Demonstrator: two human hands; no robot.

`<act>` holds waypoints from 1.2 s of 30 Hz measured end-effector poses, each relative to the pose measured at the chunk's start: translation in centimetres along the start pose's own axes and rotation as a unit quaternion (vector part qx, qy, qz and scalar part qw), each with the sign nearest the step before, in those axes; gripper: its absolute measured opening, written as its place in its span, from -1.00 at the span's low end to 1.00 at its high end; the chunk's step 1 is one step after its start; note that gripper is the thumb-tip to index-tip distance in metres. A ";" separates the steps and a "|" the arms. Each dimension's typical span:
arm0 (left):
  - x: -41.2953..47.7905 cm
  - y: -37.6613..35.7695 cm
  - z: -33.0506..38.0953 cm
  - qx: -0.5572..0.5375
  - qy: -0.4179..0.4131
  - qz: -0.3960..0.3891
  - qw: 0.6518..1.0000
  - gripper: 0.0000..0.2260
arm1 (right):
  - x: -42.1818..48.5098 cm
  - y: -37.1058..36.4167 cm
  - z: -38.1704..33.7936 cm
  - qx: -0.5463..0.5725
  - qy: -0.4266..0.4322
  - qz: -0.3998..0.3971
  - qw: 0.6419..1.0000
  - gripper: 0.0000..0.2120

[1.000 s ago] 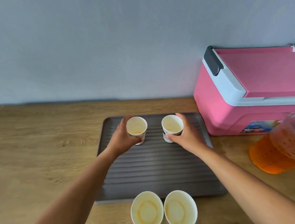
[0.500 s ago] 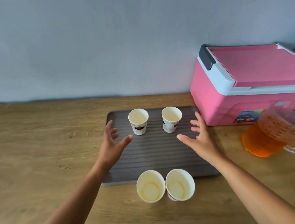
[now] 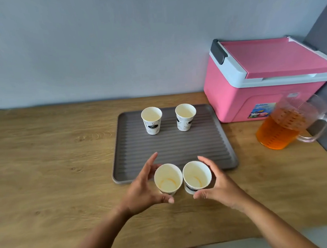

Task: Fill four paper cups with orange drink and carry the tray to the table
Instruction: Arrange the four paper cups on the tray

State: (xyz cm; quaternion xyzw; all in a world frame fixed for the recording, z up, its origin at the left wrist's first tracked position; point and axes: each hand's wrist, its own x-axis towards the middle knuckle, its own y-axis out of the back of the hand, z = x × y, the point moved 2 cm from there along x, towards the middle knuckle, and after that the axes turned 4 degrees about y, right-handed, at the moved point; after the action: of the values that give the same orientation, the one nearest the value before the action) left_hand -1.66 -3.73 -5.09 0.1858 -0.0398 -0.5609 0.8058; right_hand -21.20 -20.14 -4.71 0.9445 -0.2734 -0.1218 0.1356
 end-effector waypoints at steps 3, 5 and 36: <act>0.1 -1.0 -0.5 0.008 0.010 0.024 1.000 0.09 | -0.4 -0.8 0.8 -0.018 0.002 0.042 0.999 -0.04; 0.2 -1.4 -0.6 0.022 0.017 0.043 0.999 -0.05 | -0.5 -1.1 1.0 -0.018 0.002 0.066 0.998 -0.10; 8.9 2.5 -2.2 0.000 0.062 0.197 0.978 -0.28 | 9.6 1.3 1.2 -0.020 0.014 0.197 0.980 -0.31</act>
State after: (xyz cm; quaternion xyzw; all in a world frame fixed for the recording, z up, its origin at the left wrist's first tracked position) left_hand 4.37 -10.57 -7.55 0.2083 -0.0258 -0.3785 0.9015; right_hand -14.31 -26.70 -6.87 0.8708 -0.4497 -0.0853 0.1793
